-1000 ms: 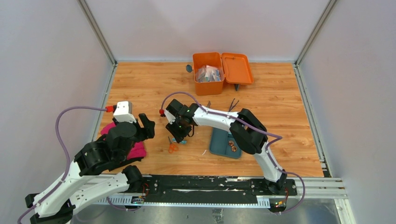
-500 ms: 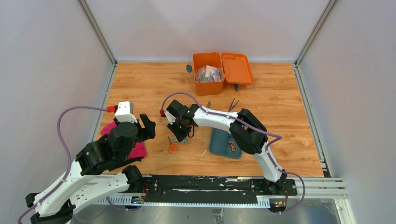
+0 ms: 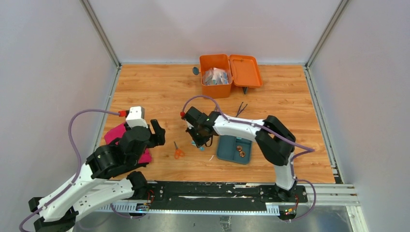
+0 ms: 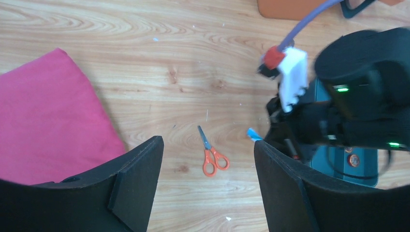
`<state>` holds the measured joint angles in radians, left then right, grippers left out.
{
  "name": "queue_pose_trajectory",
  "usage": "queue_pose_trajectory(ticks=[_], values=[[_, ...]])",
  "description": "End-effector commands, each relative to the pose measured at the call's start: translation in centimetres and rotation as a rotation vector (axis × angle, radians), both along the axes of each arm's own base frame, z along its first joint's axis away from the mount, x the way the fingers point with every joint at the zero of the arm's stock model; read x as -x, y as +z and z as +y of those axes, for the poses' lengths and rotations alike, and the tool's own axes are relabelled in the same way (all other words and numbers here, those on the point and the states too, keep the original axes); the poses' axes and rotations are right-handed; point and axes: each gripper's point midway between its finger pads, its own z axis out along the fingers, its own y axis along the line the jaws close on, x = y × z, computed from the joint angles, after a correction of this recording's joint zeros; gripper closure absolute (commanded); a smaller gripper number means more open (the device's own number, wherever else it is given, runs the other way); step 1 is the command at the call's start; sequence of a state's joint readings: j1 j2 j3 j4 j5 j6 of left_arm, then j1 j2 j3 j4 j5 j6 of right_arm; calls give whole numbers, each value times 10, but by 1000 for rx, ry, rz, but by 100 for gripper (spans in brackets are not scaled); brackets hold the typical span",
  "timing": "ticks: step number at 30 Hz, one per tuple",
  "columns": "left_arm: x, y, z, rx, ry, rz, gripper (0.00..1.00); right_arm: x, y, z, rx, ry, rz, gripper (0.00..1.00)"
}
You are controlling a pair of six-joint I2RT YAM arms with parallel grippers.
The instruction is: Organize the medicine kit
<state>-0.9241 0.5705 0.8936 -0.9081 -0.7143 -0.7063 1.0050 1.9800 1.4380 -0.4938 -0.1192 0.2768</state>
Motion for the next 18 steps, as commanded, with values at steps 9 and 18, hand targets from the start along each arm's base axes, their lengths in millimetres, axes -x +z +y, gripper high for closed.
queue_pose_trajectory(ticks=[9,18], values=[[-3,-67,-69,44,-176,178,25,-45,61,-161,-33,-796,-212,100],[-5,-81,-79,14,-200,214,25,-50,41,-237,12,-1096,-219,100]])
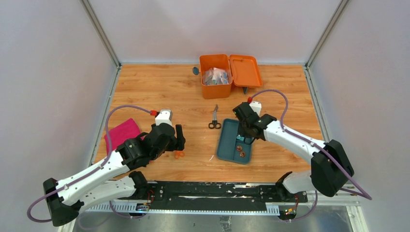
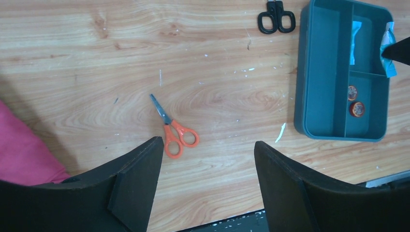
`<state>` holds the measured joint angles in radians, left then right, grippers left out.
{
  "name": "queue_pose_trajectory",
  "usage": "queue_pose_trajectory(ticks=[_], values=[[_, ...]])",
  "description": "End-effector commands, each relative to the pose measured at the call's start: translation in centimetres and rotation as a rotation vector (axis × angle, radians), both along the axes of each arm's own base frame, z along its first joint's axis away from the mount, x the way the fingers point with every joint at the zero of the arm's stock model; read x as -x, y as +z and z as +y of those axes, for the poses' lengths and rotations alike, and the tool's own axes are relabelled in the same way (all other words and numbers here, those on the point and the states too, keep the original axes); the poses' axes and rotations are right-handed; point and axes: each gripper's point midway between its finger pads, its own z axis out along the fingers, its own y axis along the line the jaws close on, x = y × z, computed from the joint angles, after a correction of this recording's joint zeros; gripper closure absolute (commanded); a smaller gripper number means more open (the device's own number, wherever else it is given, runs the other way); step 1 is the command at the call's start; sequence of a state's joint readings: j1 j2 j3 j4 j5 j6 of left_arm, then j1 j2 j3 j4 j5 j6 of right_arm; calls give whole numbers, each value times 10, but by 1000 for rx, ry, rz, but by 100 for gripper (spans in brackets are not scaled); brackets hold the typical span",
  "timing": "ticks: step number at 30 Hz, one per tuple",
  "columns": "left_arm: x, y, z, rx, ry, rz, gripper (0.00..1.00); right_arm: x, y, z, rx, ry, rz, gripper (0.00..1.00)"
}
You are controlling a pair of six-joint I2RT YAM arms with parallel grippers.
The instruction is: Organize the medicine kit
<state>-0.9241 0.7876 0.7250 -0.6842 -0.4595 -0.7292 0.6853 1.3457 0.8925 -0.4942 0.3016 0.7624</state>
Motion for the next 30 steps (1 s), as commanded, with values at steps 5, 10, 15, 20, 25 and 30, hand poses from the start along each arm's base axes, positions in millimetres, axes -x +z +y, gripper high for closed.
queue_pose_trajectory(ticks=[5,10,15,20,25,30], values=[[-1,-1,-7,29,-14,2,26,-8,-20,-39,28,-234,33,100],[0,-4,-6,25,-13,6,26,-18,-25,-46,54,-263,48,100],[0,-10,-5,7,-9,19,25,-21,-32,-46,64,-262,72,97],[1,-19,-5,-11,-8,39,25,-23,-33,-44,60,-250,82,82],[1,-26,-3,-31,-2,49,25,-25,-26,-44,55,-236,67,63],[1,-31,-1,-42,6,55,24,-25,-14,-44,42,-212,41,59]])
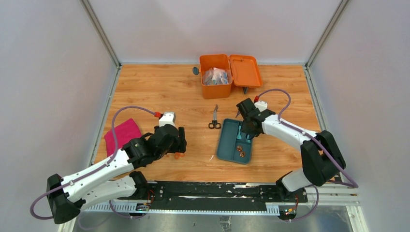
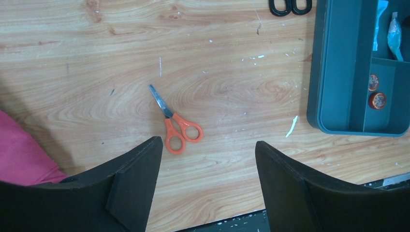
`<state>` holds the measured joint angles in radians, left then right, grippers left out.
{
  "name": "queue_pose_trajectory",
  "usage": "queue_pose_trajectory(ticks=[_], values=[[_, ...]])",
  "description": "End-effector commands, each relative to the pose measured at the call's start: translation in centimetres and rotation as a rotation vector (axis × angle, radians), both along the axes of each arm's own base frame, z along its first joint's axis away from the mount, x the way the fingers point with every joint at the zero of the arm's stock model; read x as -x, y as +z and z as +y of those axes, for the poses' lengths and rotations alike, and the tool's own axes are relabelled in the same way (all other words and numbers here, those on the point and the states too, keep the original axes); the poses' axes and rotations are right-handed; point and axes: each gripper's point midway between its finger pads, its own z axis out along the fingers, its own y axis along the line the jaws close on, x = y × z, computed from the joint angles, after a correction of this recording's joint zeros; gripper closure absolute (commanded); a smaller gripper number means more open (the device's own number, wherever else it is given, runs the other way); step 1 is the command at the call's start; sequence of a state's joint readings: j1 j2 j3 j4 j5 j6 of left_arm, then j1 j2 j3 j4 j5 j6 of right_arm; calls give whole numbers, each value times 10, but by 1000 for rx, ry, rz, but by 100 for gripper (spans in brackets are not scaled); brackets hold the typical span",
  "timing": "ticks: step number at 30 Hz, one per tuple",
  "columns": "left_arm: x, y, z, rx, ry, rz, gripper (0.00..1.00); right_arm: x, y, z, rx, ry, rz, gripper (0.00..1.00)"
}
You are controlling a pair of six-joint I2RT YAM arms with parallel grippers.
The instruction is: Organize the medicine kit
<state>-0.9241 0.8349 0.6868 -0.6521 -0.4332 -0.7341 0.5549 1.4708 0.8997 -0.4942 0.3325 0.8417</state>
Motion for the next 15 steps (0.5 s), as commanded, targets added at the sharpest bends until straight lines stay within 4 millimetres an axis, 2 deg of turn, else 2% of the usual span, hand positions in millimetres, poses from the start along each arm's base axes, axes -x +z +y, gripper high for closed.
queue_pose_trajectory(ticks=[1,8,11,15], values=[[-1,-10,4,-16,22,7,24,-4,22,-6,-1,7,-45,60],[-3,-24,2,-41,13,30,21,-6,55,2,-17,166,-110,64],[-6,-36,3,-64,19,68,21,-1,69,2,-28,217,-138,65],[-9,-52,7,-91,48,120,23,10,78,-2,-37,239,-157,66]])
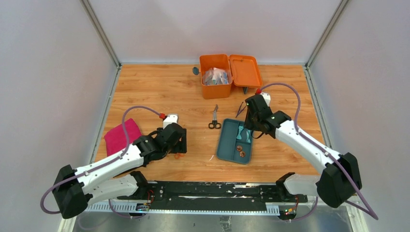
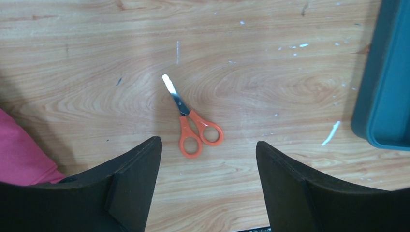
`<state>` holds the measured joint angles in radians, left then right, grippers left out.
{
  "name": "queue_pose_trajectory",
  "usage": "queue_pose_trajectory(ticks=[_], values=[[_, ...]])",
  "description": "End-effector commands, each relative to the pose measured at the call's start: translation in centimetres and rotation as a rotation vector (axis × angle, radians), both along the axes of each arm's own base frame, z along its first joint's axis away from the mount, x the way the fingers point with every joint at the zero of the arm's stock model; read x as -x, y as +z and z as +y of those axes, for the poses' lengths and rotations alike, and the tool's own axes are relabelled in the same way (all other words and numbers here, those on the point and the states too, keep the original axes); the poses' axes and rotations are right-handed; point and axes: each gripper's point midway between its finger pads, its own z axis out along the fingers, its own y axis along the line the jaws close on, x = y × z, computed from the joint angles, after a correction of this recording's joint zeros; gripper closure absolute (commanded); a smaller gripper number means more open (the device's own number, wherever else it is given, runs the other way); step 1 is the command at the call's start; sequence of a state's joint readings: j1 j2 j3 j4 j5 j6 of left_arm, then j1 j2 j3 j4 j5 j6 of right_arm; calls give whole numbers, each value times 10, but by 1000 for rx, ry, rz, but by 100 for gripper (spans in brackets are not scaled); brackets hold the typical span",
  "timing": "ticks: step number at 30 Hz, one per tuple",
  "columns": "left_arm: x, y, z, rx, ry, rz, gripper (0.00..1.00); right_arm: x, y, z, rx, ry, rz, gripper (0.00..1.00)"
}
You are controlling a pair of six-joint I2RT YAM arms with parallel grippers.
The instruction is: Organize the medicine kit
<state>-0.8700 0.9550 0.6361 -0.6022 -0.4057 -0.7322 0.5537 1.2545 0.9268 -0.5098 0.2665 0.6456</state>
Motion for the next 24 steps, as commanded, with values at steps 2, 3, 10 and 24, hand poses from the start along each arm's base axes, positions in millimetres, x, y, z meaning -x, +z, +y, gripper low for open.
queue_pose_trajectory(ticks=[2,3,10,24], values=[[-5,-16,3,-20,31,39,25,16,12,-12,20,58,-12,66],[-6,-19,3,-26,37,44,25,18,14,-14,22,64,-20,66],[-11,-32,10,-55,76,60,26,20,21,-26,87,92,-19,65],[-21,-4,6,-55,19,5,26,-40,8,-4,77,17,92,62]])
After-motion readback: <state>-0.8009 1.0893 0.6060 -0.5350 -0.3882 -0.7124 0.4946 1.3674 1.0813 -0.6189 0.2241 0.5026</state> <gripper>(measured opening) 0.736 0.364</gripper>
